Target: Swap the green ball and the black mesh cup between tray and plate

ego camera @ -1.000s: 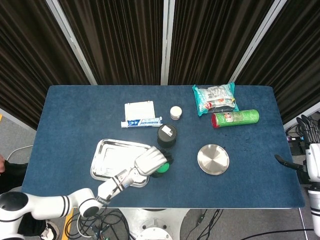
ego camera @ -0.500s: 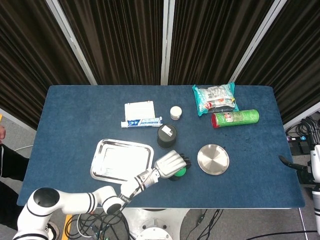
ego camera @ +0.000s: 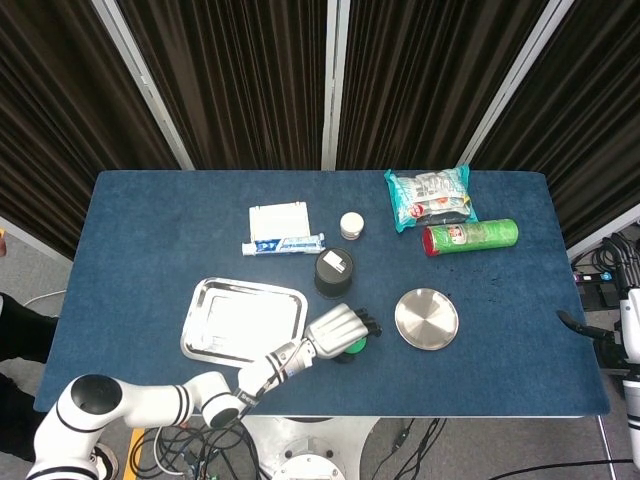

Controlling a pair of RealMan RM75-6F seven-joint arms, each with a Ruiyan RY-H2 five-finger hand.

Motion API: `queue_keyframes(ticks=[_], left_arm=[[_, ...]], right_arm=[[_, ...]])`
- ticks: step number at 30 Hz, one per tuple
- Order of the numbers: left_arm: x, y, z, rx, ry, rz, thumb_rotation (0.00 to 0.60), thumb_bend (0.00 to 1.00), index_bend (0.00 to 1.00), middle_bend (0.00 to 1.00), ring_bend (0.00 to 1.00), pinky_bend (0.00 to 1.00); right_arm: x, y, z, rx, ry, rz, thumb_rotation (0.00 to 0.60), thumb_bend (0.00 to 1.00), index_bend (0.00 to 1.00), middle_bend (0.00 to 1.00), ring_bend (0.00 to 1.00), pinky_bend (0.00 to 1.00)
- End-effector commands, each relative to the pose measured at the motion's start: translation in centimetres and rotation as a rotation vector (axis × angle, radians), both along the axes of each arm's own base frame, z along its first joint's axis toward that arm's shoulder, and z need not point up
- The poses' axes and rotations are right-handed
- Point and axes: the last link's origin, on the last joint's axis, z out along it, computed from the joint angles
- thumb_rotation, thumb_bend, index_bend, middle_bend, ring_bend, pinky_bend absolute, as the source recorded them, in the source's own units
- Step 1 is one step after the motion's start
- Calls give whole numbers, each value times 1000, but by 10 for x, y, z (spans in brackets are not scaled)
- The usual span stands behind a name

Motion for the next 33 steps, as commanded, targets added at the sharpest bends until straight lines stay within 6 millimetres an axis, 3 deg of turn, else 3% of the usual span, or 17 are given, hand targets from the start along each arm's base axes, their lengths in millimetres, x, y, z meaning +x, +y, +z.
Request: queue_keyframes(ticks=[1, 10, 16, 21, 26, 30, 33], left_arm=[[0, 0, 0, 1, -1, -3, 600, 152, 310, 328, 290, 673], [7, -6, 16, 0, -63, -22, 600, 135, 309, 319, 279, 674], [5, -7, 53, 58, -104, -25, 600, 123, 309, 313, 279, 677], [1, 12, 88, 204, -137, -6, 600, 123, 318, 323, 281, 666], [-5, 42, 99, 279, -118, 59, 600, 120, 304, 310, 249, 526], [-6, 64, 100, 256, -49, 92, 600, 92, 177, 180, 101, 338], [-2, 73, 97, 201, -21, 123, 600, 61, 133, 130, 64, 307]], right_arm=[[0, 0, 0, 0, 0, -1, 600, 0, 0, 0, 0, 69], [0, -1, 1, -4, -1, 1, 600, 0, 0, 0, 0, 69], [-2, -2, 0, 2, 0, -3, 600, 0, 0, 0, 0, 69], [-2, -3, 0, -5, -3, -1, 600, 0, 0, 0, 0, 69], [1, -3, 2, -15, -2, 6, 600, 0, 0, 0, 0, 69], [1, -3, 1, -16, 5, 5, 600, 0, 0, 0, 0, 69], [1, -5, 1, -12, 6, 1, 600, 0, 0, 0, 0, 69]])
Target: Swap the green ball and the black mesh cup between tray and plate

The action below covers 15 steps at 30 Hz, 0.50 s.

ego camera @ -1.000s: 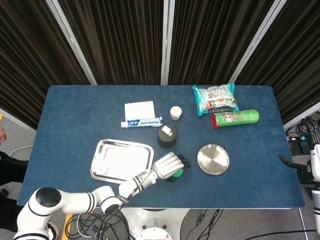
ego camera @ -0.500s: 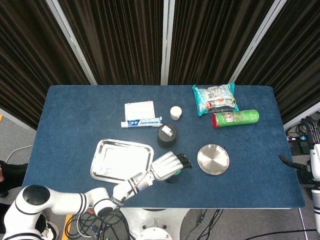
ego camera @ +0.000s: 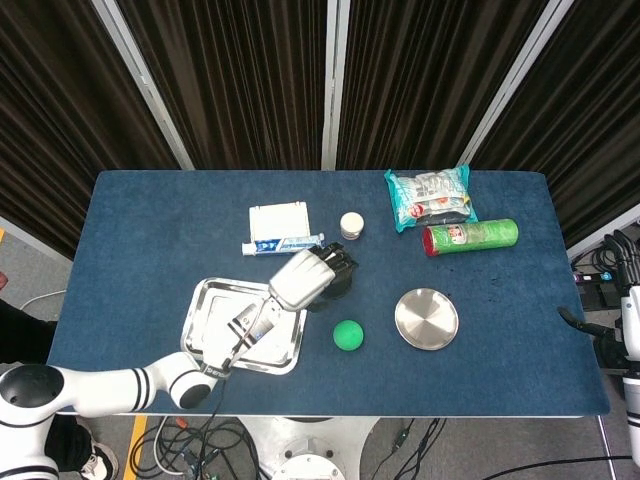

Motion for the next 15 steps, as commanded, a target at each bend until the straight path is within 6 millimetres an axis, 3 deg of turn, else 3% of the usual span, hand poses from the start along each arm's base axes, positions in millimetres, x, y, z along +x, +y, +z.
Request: queue_keyframes(ticks=[1, 15], left_arm=[[5, 21, 1, -38, 39, 39, 600, 56, 123, 121, 56, 303], [11, 48, -21, -111, 136, 75, 600, 51, 113, 113, 41, 296]], right_arm=[[0, -1, -1, 4, 1, -2, 600, 0, 0, 0, 0, 69], [-1, -3, -5, 23, 2, -14, 600, 0, 0, 0, 0, 69]])
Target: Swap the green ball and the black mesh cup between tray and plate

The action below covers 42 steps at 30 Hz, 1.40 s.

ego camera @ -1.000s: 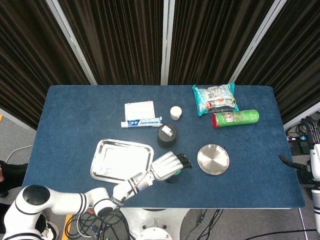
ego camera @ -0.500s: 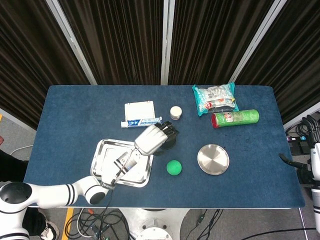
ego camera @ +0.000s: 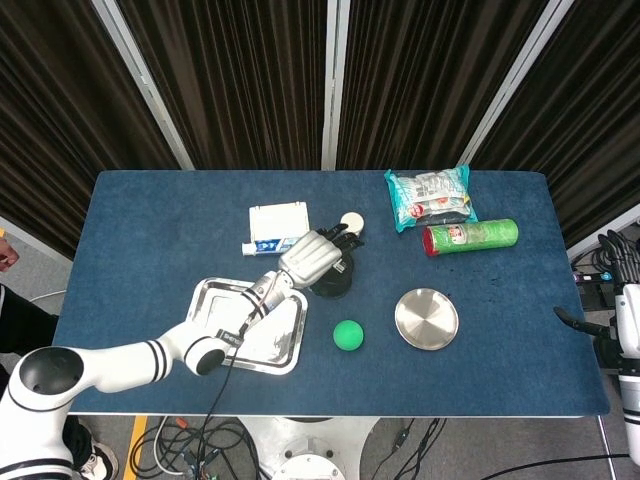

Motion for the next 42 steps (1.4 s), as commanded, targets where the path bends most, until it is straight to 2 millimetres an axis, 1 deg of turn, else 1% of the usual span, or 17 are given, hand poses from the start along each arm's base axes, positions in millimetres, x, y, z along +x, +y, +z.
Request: queue_keyframes(ticks=[1, 8, 10, 11, 12, 15, 16, 19, 22, 24, 27, 30, 34, 35, 38, 41, 42], left_arm=[[0, 4, -9, -32, 25, 15, 600, 51, 113, 117, 41, 296], [-5, 13, -18, -49, 51, 38, 600, 51, 115, 121, 41, 298], [-6, 15, -20, -51, 58, 41, 600, 53, 134, 144, 59, 318], [-7, 16, -21, -51, 62, 41, 600, 55, 154, 165, 81, 340], [-7, 16, -22, -50, 68, 39, 600, 59, 185, 197, 121, 384], [-9, 15, -24, -52, 80, 36, 600, 88, 286, 302, 246, 551], [-9, 15, -25, -52, 77, 37, 600, 101, 312, 331, 278, 585], [-9, 14, -26, -41, 65, 31, 600, 144, 381, 408, 349, 648], [-6, 11, -24, -22, 25, 17, 600, 174, 437, 444, 385, 683], [-4, 6, -19, -26, -15, 8, 600, 187, 451, 454, 393, 692], [-4, -1, -5, -15, -65, -15, 600, 188, 452, 463, 393, 693], [-15, -8, 15, 17, -68, -33, 600, 189, 456, 468, 393, 693], [-43, -24, 48, 51, -41, 1, 600, 188, 451, 470, 403, 693], [-52, -29, 58, 65, -35, 22, 600, 188, 449, 470, 405, 693], [-72, -40, 82, 94, -31, 79, 600, 188, 450, 469, 405, 693], [-93, -52, 98, 130, -14, 120, 600, 188, 462, 469, 405, 692], [-100, -57, 99, 129, -11, 134, 600, 188, 465, 469, 405, 692]], right_arm=[[-1, 0, -1, 1, -2, -3, 600, 0, 0, 0, 0, 69], [-5, -3, -4, 12, -4, -16, 600, 0, 0, 0, 0, 69], [-5, -4, -4, 13, -3, -16, 600, 0, 0, 0, 0, 69], [-6, -3, -4, 13, -3, -17, 600, 0, 0, 0, 0, 69], [-6, -3, -4, 13, -3, -18, 600, 0, 0, 0, 0, 69], [-7, -3, -5, 14, -5, -21, 600, 0, 0, 0, 0, 74], [-7, -3, -5, 15, -8, -23, 600, 0, 0, 0, 0, 82], [-8, -3, -5, 19, -13, -28, 600, 0, 0, 0, 0, 106], [-10, -2, -4, 13, -15, -31, 600, 0, 0, 0, 0, 106], [-10, -2, -3, 9, -15, -31, 600, 0, 0, 0, 0, 106], [-9, -2, -2, 8, -14, -28, 600, 0, 0, 0, 0, 106], [-7, -3, -2, 10, -14, -22, 600, 0, 0, 0, 0, 106], [-4, -5, -2, 13, -9, -17, 600, 0, 0, 0, 0, 106], [-4, -7, -2, 15, -8, -17, 600, 0, 0, 0, 0, 106], [-1, -10, -5, 25, -6, -13, 600, 0, 0, 0, 0, 106], [3, -11, -8, 29, -6, -3, 600, 0, 0, 0, 0, 106], [4, -12, -9, 29, -7, -2, 600, 0, 0, 0, 0, 106]])
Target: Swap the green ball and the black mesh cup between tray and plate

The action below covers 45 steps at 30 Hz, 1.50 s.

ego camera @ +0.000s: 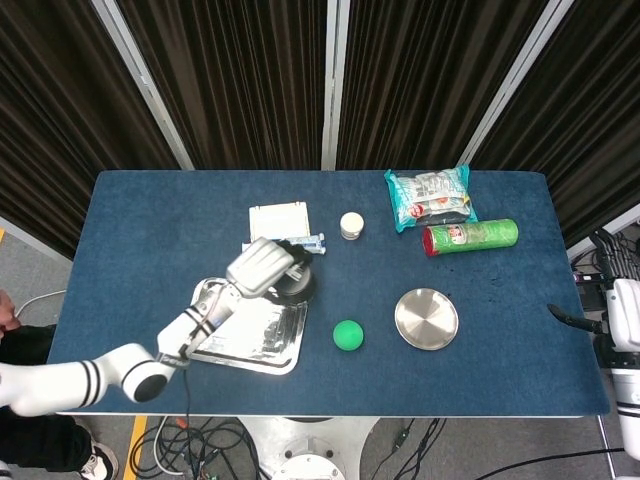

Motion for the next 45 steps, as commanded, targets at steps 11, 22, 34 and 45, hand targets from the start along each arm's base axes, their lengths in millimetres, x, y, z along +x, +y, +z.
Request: queue_keyframes(ticks=[11, 22, 34, 45], left_arm=[[-88, -52, 5, 49, 64, 172, 600, 187, 469, 470, 405, 691], [-110, -58, -16, -1, 88, 215, 600, 152, 344, 378, 351, 619], [-102, -61, 8, 28, 38, 189, 600, 53, 112, 75, 31, 309], [-127, -97, 75, 139, 82, 323, 600, 43, 99, 67, 17, 302]], right_arm=[[7, -2, -10, 23, -3, 9, 600, 0, 0, 0, 0, 106], [10, -4, -14, 43, 8, 6, 600, 0, 0, 0, 0, 107], [14, -5, -19, 73, 18, 1, 600, 0, 0, 0, 0, 107], [67, -25, -38, 193, 94, 161, 600, 0, 0, 0, 0, 106]])
